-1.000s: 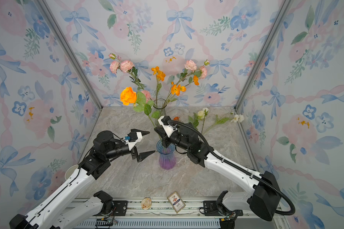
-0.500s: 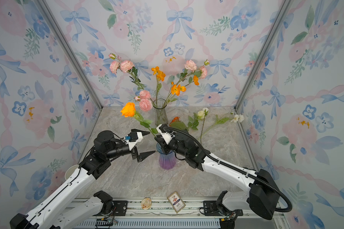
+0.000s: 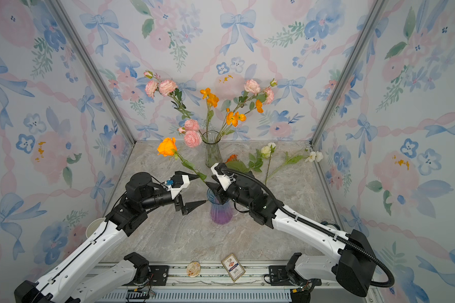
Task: Arrange flowers in a vase
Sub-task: Place the flower in the vase.
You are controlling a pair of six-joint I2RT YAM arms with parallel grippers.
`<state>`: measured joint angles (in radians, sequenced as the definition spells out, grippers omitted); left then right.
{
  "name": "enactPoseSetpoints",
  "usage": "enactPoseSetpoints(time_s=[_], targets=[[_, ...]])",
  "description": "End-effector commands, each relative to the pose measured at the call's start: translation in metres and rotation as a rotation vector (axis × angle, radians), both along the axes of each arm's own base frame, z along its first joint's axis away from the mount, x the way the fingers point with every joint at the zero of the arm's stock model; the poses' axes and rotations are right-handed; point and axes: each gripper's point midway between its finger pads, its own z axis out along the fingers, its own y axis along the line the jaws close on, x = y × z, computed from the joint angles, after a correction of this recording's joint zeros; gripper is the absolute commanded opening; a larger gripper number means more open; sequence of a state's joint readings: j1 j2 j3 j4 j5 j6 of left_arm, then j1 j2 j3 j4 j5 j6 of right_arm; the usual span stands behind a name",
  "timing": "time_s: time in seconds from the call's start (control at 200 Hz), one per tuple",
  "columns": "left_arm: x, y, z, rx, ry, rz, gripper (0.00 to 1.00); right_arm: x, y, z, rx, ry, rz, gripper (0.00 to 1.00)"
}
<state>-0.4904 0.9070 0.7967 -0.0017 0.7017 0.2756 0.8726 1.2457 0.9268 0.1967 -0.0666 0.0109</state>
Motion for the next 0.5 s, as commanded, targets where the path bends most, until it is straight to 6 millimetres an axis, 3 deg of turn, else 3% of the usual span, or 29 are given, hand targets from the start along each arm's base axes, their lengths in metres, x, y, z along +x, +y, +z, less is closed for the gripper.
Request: enactPoseSetpoints(time_s=[0.0, 0.11, 0.21, 0.255, 0.39, 0.495], targets=[[-0.002, -0.001, 0.005, -0.014, 0.007, -0.021, 0.98, -0.005, -0.006, 0.006, 0.011, -0.006, -0.015, 0.40], [-0.007, -0.005, 0.005, -0.020, 0.023, -0.060, 0.98, -0.001, -0.015, 0.005, 0.001, -0.006, -0.063, 0.45], [-0.017, -0.016, 0.003, -0.027, 0.066, -0.145, 0.98, 0.009, -0.035, 0.004, -0.008, 0.000, -0.169, 0.63], [-0.020, -0.021, 0.001, -0.024, 0.077, -0.165, 0.98, 0.015, -0.046, 0.003, -0.013, 0.013, -0.214, 0.67], [-0.026, -0.033, -0.007, -0.004, 0.084, -0.168, 0.98, 0.035, -0.089, -0.005, 0.005, 0.077, -0.374, 0.86], [-0.025, -0.041, -0.014, 0.017, 0.094, -0.143, 0.98, 0.058, -0.133, -0.027, 0.034, 0.186, -0.534, 0.89]])
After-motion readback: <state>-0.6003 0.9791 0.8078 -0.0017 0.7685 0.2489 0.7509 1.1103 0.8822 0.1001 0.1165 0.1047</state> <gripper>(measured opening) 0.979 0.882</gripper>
